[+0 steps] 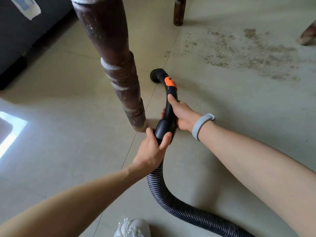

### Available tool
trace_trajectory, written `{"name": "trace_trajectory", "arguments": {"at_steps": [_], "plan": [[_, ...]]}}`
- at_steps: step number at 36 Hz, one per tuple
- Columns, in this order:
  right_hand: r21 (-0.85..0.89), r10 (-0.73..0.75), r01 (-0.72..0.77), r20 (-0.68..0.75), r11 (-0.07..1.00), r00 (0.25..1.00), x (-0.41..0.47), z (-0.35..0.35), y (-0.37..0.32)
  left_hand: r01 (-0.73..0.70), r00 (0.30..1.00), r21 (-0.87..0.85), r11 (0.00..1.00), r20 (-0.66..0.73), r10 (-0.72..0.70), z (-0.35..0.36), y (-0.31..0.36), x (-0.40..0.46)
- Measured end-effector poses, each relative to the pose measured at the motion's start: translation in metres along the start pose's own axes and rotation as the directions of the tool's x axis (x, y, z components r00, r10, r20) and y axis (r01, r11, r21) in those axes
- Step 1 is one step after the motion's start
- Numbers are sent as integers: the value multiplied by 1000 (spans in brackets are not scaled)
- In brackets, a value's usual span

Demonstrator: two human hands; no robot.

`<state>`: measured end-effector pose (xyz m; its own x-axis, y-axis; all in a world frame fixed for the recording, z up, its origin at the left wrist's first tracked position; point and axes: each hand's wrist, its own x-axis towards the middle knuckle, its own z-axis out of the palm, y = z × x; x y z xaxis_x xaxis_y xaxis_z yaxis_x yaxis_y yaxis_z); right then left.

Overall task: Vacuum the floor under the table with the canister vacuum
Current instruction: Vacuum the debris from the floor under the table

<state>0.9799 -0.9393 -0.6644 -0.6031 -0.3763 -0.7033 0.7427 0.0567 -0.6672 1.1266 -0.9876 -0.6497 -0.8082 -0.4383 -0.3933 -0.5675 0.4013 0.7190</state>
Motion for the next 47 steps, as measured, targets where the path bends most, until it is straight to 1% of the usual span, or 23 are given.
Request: {"name": "trace_trajectory", "arguments": {"at_steps": [3,6,10,15,22,25,30,33,40,47], "plan": [[-19,26,-25,28,1000,999,-9,-4,0,1,1000,-23,1000,12,-1,5,1,-11],[-64,20,-18,30,998,999,-15,-10,-1,-8,1000,-72,997,27,10,12,5,-18],[-128,-33,26,-48,991,998,-16,-19,-7,-18,999,-116,993,41,23,22,14,-18],[-189,-101,71,-156,979,983,-8,-36,-20,-53,995,-106,993,75,61,30,27,-1],[-271,-174,106,-240,957,955,9,-50,-36,-65,993,-116,991,88,75,41,41,24],[-278,-187,114,-250,954,950,16,-53,-39,-69,991,-113,991,106,81,43,42,34],[-257,-224,152,-277,954,934,20,-62,-47,-95,986,-107,990,127,108,51,45,47],[-202,-225,167,-308,965,924,21,-73,-52,-119,982,-92,989,134,131,58,50,54],[-126,-228,193,-436,973,871,19,-113,-53,-157,965,-39,987,206,162,84,63,65],[-100,-218,197,-564,975,797,16,-156,-53,-210,938,-17,978,280,206,113,82,72]]}}
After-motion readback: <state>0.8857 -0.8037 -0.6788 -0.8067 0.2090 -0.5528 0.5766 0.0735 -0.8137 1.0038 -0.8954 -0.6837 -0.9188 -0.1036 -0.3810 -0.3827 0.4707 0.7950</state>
